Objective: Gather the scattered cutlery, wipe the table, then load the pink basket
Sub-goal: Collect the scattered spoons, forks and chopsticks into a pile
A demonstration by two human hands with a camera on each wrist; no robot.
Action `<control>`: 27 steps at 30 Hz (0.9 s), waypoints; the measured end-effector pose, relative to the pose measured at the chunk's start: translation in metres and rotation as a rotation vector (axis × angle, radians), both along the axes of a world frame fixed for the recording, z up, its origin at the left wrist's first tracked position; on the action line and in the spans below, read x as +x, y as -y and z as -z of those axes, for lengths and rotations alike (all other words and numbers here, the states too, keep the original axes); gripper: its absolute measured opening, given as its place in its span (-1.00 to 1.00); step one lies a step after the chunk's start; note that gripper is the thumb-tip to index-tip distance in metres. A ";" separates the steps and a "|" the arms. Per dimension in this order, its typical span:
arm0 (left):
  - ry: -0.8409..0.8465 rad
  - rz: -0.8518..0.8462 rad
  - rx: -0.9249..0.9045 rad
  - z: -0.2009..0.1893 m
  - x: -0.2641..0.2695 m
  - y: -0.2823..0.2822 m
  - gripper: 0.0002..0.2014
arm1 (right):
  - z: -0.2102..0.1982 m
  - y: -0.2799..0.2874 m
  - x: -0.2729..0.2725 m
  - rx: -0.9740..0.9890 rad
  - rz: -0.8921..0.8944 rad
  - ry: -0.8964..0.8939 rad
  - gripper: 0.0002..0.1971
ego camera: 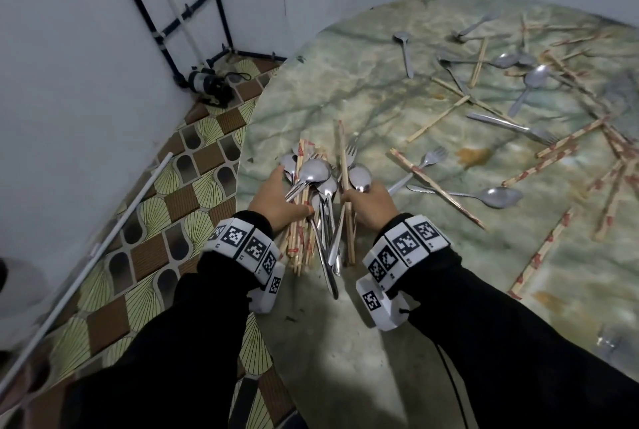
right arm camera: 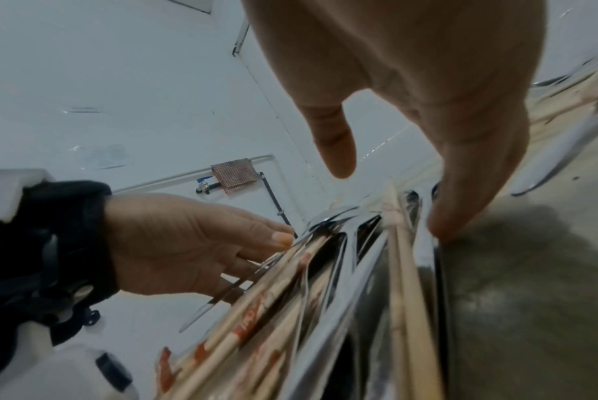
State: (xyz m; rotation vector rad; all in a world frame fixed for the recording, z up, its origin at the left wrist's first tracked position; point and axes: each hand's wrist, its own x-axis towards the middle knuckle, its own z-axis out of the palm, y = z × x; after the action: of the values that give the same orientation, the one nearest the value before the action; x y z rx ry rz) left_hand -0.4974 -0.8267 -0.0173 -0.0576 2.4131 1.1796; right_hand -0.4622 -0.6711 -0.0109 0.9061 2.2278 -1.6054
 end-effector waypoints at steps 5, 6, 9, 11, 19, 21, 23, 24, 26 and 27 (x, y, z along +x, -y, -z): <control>-0.034 0.035 -0.068 -0.008 0.004 -0.002 0.00 | 0.003 -0.002 -0.004 0.065 -0.058 -0.011 -0.34; -0.041 0.046 -0.084 -0.008 0.005 -0.003 -0.02 | 0.002 -0.003 -0.003 0.125 -0.087 -0.027 -0.39; -0.067 0.045 -0.083 -0.009 0.008 -0.005 -0.11 | 0.002 -0.005 -0.005 0.339 -0.159 -0.039 -0.67; -0.095 0.032 -0.081 -0.009 0.010 -0.005 -0.19 | 0.004 -0.005 -0.008 0.432 -0.212 -0.013 -0.79; -0.093 0.025 -0.042 -0.005 0.014 -0.010 -0.25 | 0.006 0.002 -0.021 0.568 -0.315 -0.012 -0.81; -0.092 0.027 -0.037 -0.005 0.014 -0.011 -0.24 | 0.005 0.001 -0.020 0.553 -0.330 -0.002 -0.81; -0.106 0.020 -0.020 -0.006 0.015 -0.011 -0.23 | 0.004 -0.002 -0.020 0.510 -0.334 0.014 -0.76; -0.117 0.017 -0.016 -0.006 0.016 -0.011 -0.24 | 0.002 -0.005 -0.019 0.484 -0.331 0.012 -0.73; -0.140 0.016 -0.005 -0.010 0.018 -0.012 -0.26 | 0.000 -0.009 -0.017 0.425 -0.330 0.003 -0.71; -0.149 0.024 0.015 -0.013 0.020 -0.013 -0.25 | -0.002 -0.012 -0.016 0.390 -0.319 -0.012 -0.70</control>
State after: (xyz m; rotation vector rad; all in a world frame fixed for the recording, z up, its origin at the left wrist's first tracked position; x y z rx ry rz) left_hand -0.4771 -0.8133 -0.0043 0.0660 2.5254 1.2299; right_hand -0.4780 -0.6593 -0.0087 0.5803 2.5852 -1.0617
